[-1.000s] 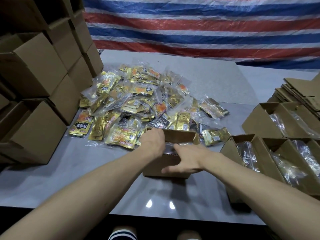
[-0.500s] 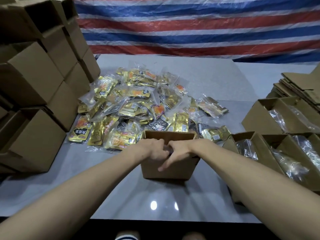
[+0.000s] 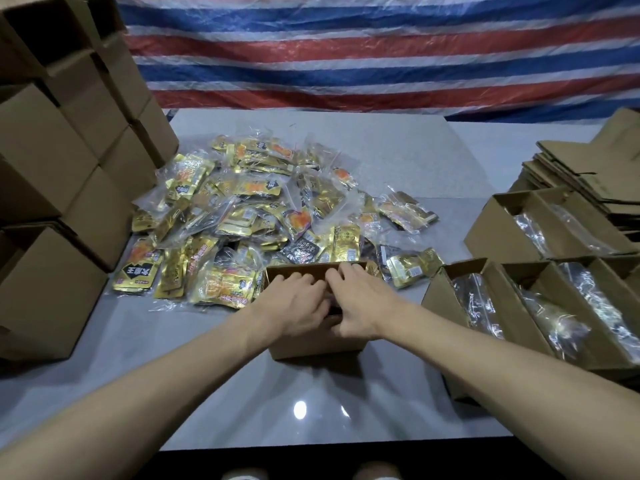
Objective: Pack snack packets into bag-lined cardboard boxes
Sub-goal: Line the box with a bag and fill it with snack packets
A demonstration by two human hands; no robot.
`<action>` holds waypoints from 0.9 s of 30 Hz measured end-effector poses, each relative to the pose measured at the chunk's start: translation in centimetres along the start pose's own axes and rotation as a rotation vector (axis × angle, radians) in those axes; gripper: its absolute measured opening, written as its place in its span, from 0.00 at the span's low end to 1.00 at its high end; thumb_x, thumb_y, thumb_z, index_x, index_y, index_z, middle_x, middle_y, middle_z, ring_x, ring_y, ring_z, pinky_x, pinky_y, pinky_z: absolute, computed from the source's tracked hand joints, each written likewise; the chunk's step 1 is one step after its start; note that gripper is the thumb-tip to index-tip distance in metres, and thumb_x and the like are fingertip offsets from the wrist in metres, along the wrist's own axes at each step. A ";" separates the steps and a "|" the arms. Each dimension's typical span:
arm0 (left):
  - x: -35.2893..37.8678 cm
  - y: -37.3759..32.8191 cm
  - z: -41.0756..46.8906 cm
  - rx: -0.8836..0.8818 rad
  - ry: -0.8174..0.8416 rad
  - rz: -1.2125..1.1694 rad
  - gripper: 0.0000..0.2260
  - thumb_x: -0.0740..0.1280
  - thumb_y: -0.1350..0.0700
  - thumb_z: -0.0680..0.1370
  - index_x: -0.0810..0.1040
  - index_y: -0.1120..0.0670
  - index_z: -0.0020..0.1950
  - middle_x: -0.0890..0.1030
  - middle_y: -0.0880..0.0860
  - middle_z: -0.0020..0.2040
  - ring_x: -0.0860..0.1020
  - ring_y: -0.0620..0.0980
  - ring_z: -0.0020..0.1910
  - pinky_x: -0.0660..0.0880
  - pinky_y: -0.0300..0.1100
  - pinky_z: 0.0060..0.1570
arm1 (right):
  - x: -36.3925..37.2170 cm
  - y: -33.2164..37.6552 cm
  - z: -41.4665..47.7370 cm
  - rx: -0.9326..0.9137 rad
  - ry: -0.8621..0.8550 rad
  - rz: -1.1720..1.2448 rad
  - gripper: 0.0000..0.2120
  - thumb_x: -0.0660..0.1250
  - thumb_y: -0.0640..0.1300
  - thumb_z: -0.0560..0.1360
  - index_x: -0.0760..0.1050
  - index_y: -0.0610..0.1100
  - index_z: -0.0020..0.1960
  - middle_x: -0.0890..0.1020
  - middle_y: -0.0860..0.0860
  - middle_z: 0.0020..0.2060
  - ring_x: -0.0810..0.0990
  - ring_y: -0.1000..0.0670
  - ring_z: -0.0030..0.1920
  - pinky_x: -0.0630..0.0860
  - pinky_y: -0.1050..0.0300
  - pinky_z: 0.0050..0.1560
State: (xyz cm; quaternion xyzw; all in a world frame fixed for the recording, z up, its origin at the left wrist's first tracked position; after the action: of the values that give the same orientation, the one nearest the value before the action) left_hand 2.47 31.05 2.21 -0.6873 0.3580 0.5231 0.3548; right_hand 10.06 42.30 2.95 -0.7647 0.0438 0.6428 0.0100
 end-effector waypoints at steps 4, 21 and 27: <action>0.0 0.1 -2.7 0.229 0.135 0.009 0.14 0.59 0.37 0.80 0.71 0.46 0.52 0.77 0.48 0.56 0.76 0.52 0.58 0.70 0.47 0.44 | -0.4 -0.3 -2.3 -0.034 0.059 -0.088 0.18 0.66 0.61 0.75 0.75 0.48 0.53 0.81 0.43 0.52 0.81 0.39 0.54 0.65 0.51 0.43; 4.8 -0.9 -10.6 -0.433 -0.392 -0.813 0.28 0.56 0.23 0.71 0.72 0.47 0.37 0.76 0.46 0.35 0.76 0.44 0.36 0.74 0.47 0.38 | -0.1 -4.1 -2.5 0.193 0.249 0.430 0.14 0.66 0.48 0.75 0.75 0.51 0.61 0.84 0.47 0.46 0.82 0.45 0.47 0.79 0.51 0.51; 3.3 -2.0 -7.5 -0.695 0.025 -1.155 0.19 0.66 0.42 0.79 0.77 0.59 0.51 0.82 0.56 0.42 0.80 0.53 0.31 0.77 0.46 0.33 | 0.6 -3.6 -2.5 0.123 0.282 0.448 0.06 0.63 0.42 0.76 0.74 0.42 0.42 0.81 0.43 0.37 0.81 0.44 0.36 0.77 0.54 0.35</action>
State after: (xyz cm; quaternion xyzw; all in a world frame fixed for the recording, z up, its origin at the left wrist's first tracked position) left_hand 8.37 25.16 0.76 -0.8486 -0.2521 0.3261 0.3317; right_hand 12.92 45.69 2.69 -0.8160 0.2518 0.5120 -0.0923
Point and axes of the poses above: each hand's wrist, its own z-axis towards the middle knuckle, its own x-axis out of the palm, y = z × x, the point moved 2 cm from there along z, towards the middle knuckle
